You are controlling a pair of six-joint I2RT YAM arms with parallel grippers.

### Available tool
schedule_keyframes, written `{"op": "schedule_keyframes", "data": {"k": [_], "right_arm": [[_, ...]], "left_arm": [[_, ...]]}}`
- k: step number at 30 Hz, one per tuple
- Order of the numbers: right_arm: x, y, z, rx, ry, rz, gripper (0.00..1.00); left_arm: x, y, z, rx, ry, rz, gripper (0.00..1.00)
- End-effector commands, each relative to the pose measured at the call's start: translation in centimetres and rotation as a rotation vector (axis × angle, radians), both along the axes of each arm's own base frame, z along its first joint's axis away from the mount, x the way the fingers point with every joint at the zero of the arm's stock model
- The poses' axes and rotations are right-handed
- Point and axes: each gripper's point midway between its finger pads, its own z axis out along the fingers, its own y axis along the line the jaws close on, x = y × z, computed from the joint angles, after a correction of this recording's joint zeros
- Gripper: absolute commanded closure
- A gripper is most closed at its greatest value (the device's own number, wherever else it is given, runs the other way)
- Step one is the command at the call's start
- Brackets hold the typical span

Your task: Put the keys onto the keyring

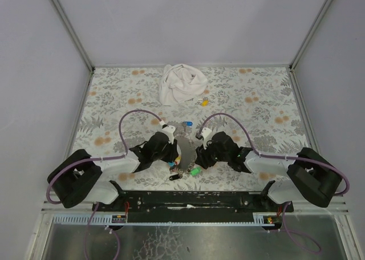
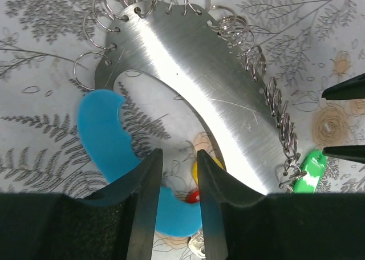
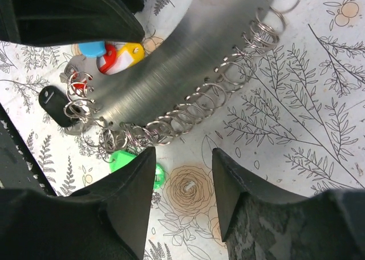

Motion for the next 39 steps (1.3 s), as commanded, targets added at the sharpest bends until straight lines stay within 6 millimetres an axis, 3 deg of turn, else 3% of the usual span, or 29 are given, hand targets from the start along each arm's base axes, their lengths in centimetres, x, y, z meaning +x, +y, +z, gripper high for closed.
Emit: {"op": "schedule_keyframes", "data": {"k": [1, 11, 22, 28, 33, 39], "right_arm": [[0.8, 1.5, 1.6, 0.116, 0.002, 0.022, 0.50], [1.4, 2.0, 0.5, 0.141, 0.058, 0.024, 0.58], [1.8, 2.8, -0.5, 0.167, 0.091, 0.040, 0.57], [0.8, 3.6, 0.8, 0.233, 0.074, 0.130, 0.59], [-0.2, 4.2, 2.5, 0.294, 0.053, 0.205, 0.69], [-0.5, 4.4, 2.7, 0.301, 0.062, 0.227, 0.76]], "left_arm": [[0.9, 1.5, 0.3, 0.038, -0.003, 0.061, 0.70], [1.0, 1.2, 0.5, 0.019, -0.008, 0.050, 0.69], [0.7, 0.4, 0.7, -0.034, -0.010, 0.026, 0.69], [0.6, 0.0, 0.9, -0.055, -0.010, 0.014, 0.69], [0.5, -0.4, 1.0, -0.077, -0.008, 0.004, 0.69], [0.4, -0.8, 1.1, -0.101, -0.005, -0.005, 0.69]]}}
